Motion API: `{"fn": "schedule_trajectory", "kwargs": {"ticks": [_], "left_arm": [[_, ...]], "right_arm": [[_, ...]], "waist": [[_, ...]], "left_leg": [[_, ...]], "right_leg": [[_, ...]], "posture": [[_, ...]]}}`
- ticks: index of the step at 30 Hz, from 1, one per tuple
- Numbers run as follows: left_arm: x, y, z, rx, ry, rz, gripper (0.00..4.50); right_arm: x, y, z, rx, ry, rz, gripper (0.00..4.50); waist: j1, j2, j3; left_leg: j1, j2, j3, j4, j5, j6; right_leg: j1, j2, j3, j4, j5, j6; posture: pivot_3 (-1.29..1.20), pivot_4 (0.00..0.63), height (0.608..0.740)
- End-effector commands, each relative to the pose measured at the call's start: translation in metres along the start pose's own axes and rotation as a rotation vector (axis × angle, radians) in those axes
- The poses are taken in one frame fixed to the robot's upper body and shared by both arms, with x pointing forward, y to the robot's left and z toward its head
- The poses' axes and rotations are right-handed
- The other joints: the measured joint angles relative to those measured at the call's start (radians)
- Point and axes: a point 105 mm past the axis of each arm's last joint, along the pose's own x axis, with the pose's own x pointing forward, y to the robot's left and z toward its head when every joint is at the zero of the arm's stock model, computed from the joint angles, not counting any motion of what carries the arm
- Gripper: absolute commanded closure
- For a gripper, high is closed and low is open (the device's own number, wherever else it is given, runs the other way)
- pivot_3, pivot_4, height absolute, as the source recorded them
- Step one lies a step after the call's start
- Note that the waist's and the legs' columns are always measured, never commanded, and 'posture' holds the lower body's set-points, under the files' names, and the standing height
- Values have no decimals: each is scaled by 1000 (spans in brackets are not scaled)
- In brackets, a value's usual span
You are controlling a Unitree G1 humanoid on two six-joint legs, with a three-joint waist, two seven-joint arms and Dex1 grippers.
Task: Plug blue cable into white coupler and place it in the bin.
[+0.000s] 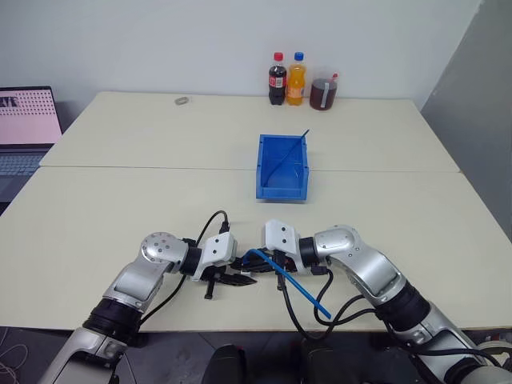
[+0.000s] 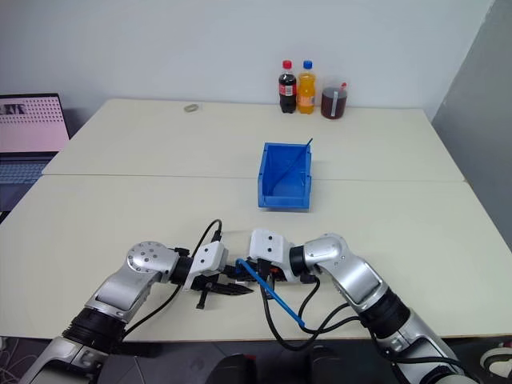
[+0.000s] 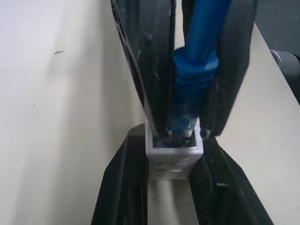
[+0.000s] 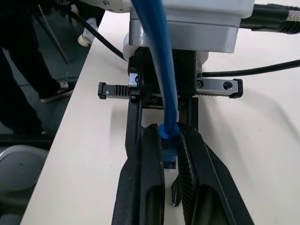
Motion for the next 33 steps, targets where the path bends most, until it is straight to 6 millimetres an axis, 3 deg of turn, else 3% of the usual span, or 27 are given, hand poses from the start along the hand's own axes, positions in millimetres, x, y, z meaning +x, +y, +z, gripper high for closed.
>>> {"fn": "schedule_trajectory", "kwargs": {"ticks": [1,19,24,28,30,33], "left_arm": [[5,-10,-20,-54,65,-34,3706],[7,-13,-23,-65,61,-23,3706],[6,-12,-26,-55,72,-10,3706],[3,-10,-25,-71,50,25,3706],[1,-11,-24,-73,43,24,3006],[-2,-11,-25,-65,45,30,2413]], "right_arm": [[11,19,-24,73,127,89,4389],[23,26,-55,204,253,95,4390],[17,24,-48,184,210,80,4390],[7,9,-39,125,167,-18,4390],[-1,7,-33,114,137,-52,4390],[-8,5,-25,106,105,-81,4390]], "waist": [[0,1,-5],[-3,5,-28],[-3,8,-31],[-2,8,-31],[-2,9,-30],[-1,9,-30]], "left_leg": [[0,0,0,0,0,0],[5,0,1,-2,0,0],[9,0,1,-3,0,0],[15,1,0,-4,-2,1],[15,1,0,-4,-2,1],[15,1,0,-4,-2,1]], "right_leg": [[0,0,0,0,0,0],[3,2,1,0,-5,1],[5,5,2,0,-6,-1],[12,5,3,-1,-9,-5],[12,4,4,-1,-10,-6],[12,4,4,-1,-10,-6]], "posture": [[0,150,740],[0,150,740],[0,150,740],[0,150,740],[0,150,740],[0,150,740]]}}
